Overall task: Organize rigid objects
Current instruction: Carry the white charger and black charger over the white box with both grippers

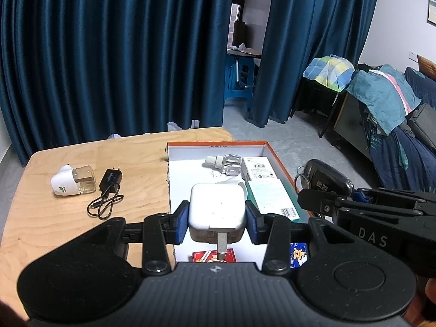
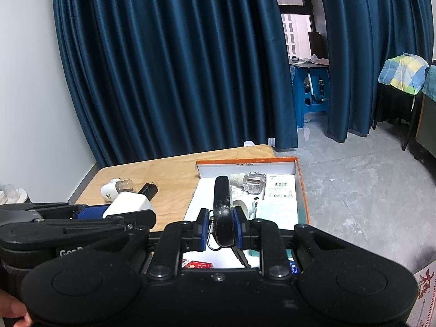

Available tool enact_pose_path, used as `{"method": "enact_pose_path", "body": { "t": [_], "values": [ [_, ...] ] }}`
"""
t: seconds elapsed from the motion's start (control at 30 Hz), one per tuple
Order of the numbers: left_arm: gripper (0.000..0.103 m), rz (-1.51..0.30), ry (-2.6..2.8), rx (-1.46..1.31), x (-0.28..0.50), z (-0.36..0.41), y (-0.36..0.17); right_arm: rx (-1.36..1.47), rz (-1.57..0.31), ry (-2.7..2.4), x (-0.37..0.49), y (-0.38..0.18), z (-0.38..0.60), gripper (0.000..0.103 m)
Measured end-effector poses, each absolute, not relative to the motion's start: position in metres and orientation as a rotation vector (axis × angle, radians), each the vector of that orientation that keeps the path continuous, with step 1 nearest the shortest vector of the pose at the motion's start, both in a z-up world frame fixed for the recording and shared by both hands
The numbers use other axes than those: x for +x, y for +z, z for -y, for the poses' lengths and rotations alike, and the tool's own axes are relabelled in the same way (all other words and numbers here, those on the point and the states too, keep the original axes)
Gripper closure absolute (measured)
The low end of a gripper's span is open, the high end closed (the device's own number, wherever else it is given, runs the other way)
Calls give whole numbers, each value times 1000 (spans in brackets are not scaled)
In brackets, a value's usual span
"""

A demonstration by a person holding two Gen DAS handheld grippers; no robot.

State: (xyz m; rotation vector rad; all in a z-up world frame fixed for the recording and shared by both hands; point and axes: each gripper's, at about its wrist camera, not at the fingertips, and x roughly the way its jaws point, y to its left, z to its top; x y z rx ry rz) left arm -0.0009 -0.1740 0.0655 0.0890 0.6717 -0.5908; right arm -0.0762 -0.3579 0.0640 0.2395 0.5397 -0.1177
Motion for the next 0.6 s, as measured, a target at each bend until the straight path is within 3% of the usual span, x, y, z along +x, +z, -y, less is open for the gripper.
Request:
{"method": "enact_pose_path", "body": {
  "t": [0.6],
  "values": [
    [60,-675,-591,86,-1,174,65,242,-547,-120,-73,62,358,79]
  ]
}}
